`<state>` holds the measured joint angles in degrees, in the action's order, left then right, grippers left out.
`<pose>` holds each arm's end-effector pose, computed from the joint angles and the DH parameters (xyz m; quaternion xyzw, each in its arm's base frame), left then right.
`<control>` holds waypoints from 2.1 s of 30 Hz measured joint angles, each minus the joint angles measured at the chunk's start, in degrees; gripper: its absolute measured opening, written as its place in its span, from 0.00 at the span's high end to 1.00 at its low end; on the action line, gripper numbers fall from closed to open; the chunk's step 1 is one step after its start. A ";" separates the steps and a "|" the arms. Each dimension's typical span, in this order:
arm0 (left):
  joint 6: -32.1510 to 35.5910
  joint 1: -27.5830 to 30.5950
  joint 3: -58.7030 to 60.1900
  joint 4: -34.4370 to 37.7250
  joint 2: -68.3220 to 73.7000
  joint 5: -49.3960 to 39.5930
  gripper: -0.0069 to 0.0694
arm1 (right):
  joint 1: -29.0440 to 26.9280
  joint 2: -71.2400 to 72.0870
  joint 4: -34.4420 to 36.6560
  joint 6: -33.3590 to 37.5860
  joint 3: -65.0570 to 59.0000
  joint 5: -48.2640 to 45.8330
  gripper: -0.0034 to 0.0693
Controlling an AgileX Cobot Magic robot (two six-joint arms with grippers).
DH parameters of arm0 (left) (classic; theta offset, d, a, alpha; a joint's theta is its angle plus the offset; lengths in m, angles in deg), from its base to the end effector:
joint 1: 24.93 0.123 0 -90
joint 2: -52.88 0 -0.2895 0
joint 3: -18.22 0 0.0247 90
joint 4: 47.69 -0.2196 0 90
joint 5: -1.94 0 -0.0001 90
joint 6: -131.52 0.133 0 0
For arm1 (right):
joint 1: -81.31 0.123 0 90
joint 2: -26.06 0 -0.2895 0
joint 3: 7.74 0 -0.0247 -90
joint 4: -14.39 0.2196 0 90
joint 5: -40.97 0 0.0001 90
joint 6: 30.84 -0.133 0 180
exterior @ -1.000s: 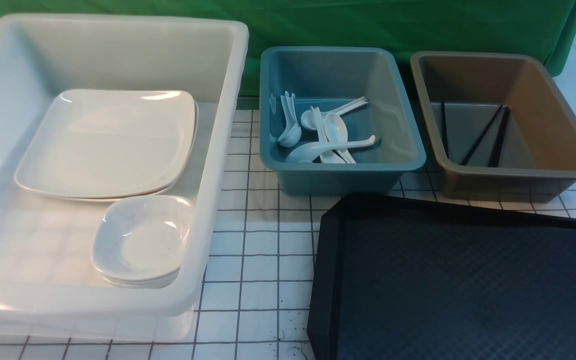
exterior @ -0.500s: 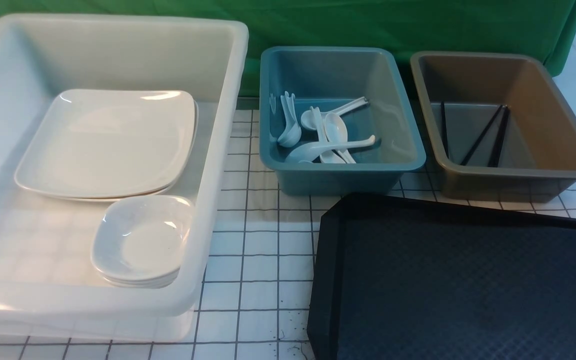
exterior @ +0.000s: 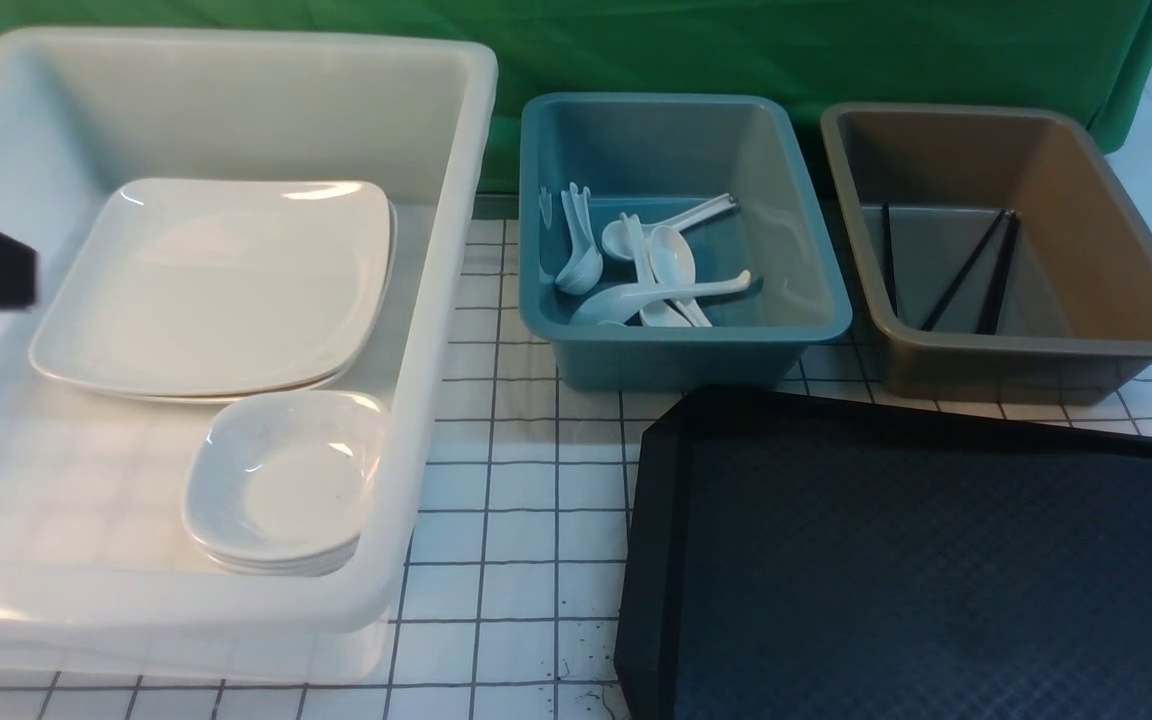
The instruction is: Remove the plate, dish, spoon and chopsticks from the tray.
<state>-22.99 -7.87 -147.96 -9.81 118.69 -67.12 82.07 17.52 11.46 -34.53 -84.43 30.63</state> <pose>0.1727 -0.0268 0.3630 0.0371 0.9105 -0.2086 0.3551 0.0629 -0.0004 0.1959 0.0034 0.7405 0.0058 0.6720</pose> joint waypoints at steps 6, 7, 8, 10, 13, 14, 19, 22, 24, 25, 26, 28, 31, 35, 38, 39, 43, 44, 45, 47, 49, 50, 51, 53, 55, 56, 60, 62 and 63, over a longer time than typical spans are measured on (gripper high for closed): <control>0.05 -10.77 4.26 -0.31 -0.07 -0.57 0.91 | 0.00 0.00 0.00 0.00 0.00 0.00 0.62; 0.05 -12.47 5.41 -0.37 -0.38 -0.57 0.91 | 0.00 0.00 0.00 0.00 0.00 0.00 0.62; 0.05 -14.03 6.76 -0.51 -0.87 -0.57 0.91 | 0.00 0.00 0.00 0.00 0.00 0.00 0.62; 0.05 -16.57 9.78 -0.66 -2.44 -0.57 0.91 | 0.00 0.00 0.00 0.00 0.00 0.00 0.62; -0.31 -18.24 14.46 -0.89 -7.13 -0.63 0.91 | 0.00 0.00 0.00 0.00 0.00 0.00 0.62; -0.38 -18.40 15.92 -1.20 -8.66 -0.63 0.91 | 0.00 0.00 0.00 0.00 0.00 0.00 0.62; -1.41 -18.39 21.92 -3.31 -20.39 -0.68 0.91 | 0.00 0.00 0.00 0.00 0.00 0.00 0.62; -0.84 -18.39 25.16 -2.16 -28.24 2.61 0.91 | 0.00 0.00 0.00 0.04 0.00 0.00 0.62; -0.69 -18.39 28.06 -0.15 -33.38 10.03 0.91 | 0.00 0.00 0.00 0.04 0.00 0.00 0.62; -0.57 -18.39 29.68 1.33 -36.10 14.78 0.91 | 0.00 0.00 0.00 0.04 0.00 0.00 0.62; -0.57 -18.39 31.26 3.02 -38.66 19.85 0.91 | 0.00 0.00 0.00 0.04 0.00 0.00 0.62; -0.57 -18.39 33.77 6.11 -43.08 28.46 0.91 | 0.00 0.00 0.00 0.04 0.00 0.00 0.62; -0.57 -18.39 35.56 8.22 -46.40 36.56 0.91 | 0.00 0.00 0.00 0.04 0.00 0.00 0.62; -0.40 -18.39 36.08 8.29 -49.74 42.90 0.91 | 0.00 0.00 0.00 0.04 0.00 0.00 0.62; -0.40 -18.39 36.24 5.99 -49.81 43.44 0.91 | 0.00 0.00 0.00 0.04 0.00 0.00 0.62; -0.38 -18.39 36.37 3.93 -49.81 43.48 0.91 | 0.00 0.00 0.00 0.04 0.00 0.00 0.62; -0.33 -18.39 36.37 -4.08 -49.81 43.48 0.91 | 0.00 0.00 0.00 0.04 0.00 0.00 0.62; -0.33 -18.39 36.37 -5.63 -49.81 43.48 0.91 | 0.00 0.00 0.00 0.04 0.00 0.00 0.62; -0.33 -18.39 36.49 -6.93 -49.81 43.75 0.91 | 0.00 0.00 0.00 0.04 0.00 0.00 0.62; -0.33 -18.39 37.19 -8.76 -49.81 45.12 0.91 | 0.00 0.00 0.00 0.04 0.00 0.00 0.62; -0.33 -18.39 39.08 -9.74 -49.81 47.74 0.91 | 0.00 0.00 0.00 0.04 0.00 0.00 0.62; -0.33 -18.39 40.68 -9.94 -49.81 49.76 0.91 | 0.00 0.00 0.00 0.04 0.00 0.00 0.62; -0.56 -18.39 42.20 -10.09 -49.81 51.78 0.91 | 0.00 0.00 0.00 0.04 0.00 0.00 0.62; -4.70 -18.39 47.40 -12.56 -50.21 57.33 0.91 | 0.00 0.00 0.00 0.04 0.00 0.00 0.62; -8.21 -18.39 49.98 -15.18 -50.77 59.25 0.91 | 0.00 0.00 0.00 0.04 0.00 0.00 0.62; -16.01 -18.39 53.11 -21.07 -51.90 60.80 0.91 | 0.00 0.00 0.00 0.04 0.00 0.00 0.62; -33.79 -18.39 58.83 -35.12 -55.81 61.70 0.91 | 0.00 0.00 0.00 0.04 0.00 0.00 0.62; -37.00 -18.39 61.44 -37.89 -57.30 61.79 0.91 | 0.00 0.00 0.00 0.04 0.00 0.00 0.62; -37.81 -18.39 62.56 -38.67 -57.75 61.93 0.91 | 0.00 0.00 0.00 0.04 0.00 0.00 0.62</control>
<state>-60.80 -26.26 -85.40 -48.47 60.94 -5.20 82.07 17.52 11.46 -34.48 -84.43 30.63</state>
